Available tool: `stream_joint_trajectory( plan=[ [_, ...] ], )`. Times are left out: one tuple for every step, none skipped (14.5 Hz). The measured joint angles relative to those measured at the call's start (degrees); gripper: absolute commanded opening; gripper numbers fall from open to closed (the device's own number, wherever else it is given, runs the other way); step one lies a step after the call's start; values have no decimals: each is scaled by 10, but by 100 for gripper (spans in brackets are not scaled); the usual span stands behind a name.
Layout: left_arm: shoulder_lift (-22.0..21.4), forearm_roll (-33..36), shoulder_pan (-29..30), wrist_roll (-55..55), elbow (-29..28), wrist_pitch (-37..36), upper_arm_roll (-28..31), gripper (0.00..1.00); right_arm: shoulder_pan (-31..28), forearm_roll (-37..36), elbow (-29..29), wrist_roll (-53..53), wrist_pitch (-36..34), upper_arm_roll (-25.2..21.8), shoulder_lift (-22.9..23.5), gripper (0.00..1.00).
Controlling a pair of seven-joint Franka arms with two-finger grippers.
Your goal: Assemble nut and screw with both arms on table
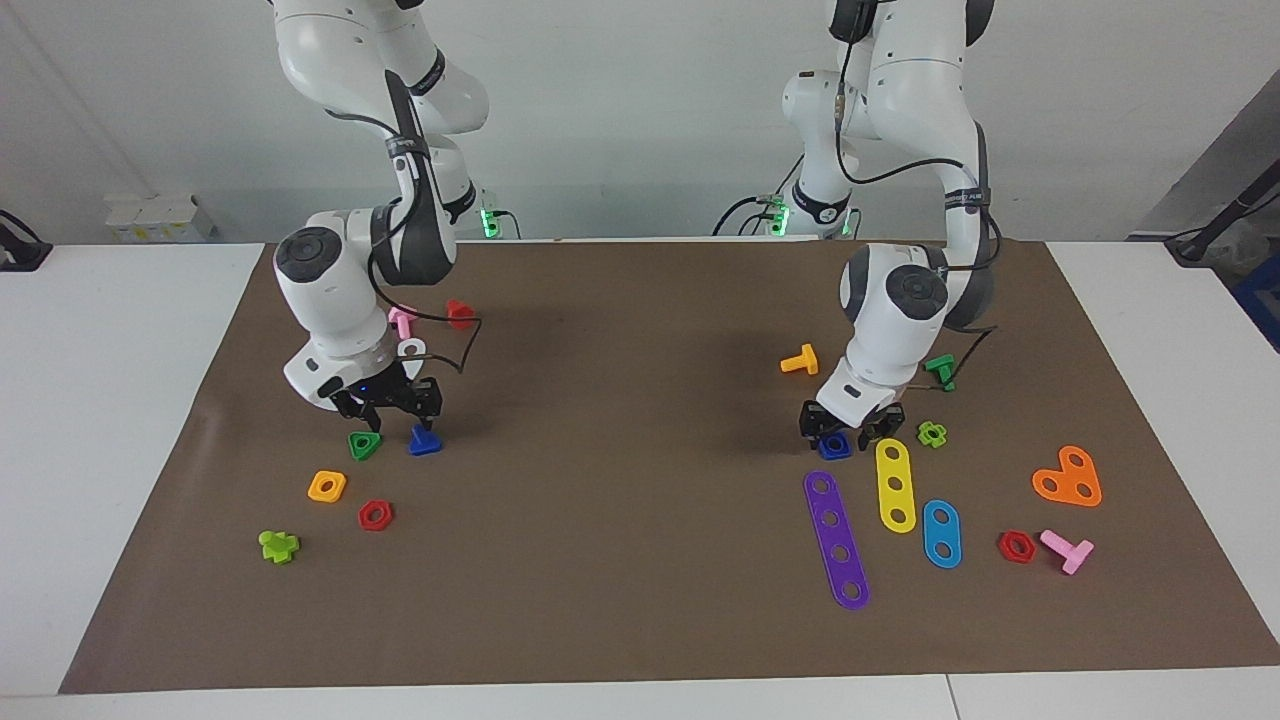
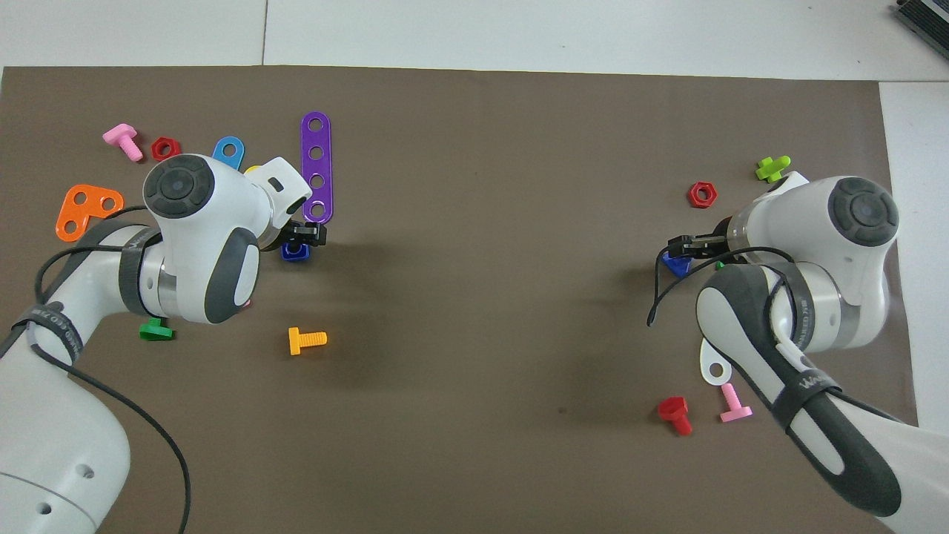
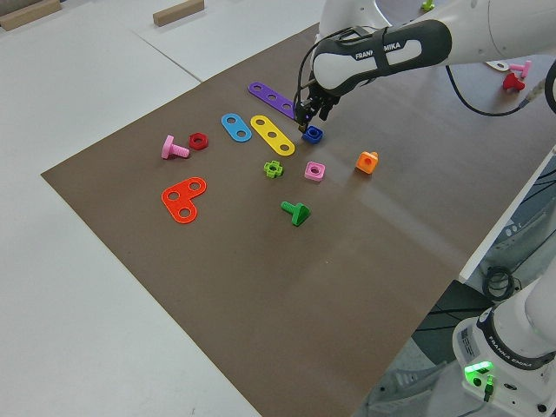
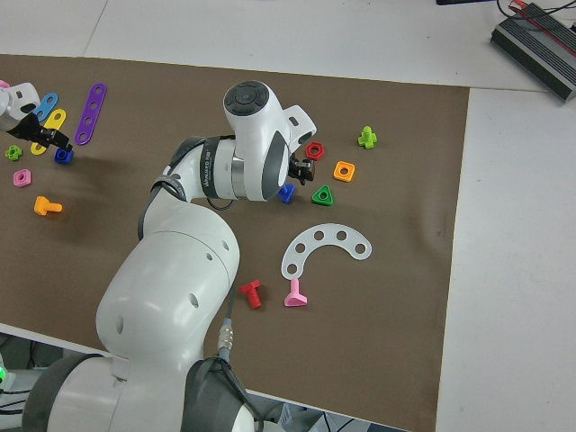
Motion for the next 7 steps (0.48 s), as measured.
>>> stream_joint_trajectory(
  plan=[
    [0,0,0,0,-1,0,1,74,4,0,-1,0,4,0,3,73],
    [0,0,0,-1,-2,0,1,73,7,0,-3,0,11,0,6,70],
    [0,0,1,-1,-5,0,2,71,9,0,-7,0,19,0,8,69],
    [1,0,1,-2,-9,0,2,70,10,0,-13,0,29,0,9,67],
    [1,0,1,-5,-13,0,2,69,10,0,-18,0,36,0,9,65],
    [1,0,1,-7,-16,1,2,66,10,0,-22,0,40,0,9,60],
    [1,0,1,-9,-18,1,2,62,10,0,-24,0,40,0,9,49]
  ],
)
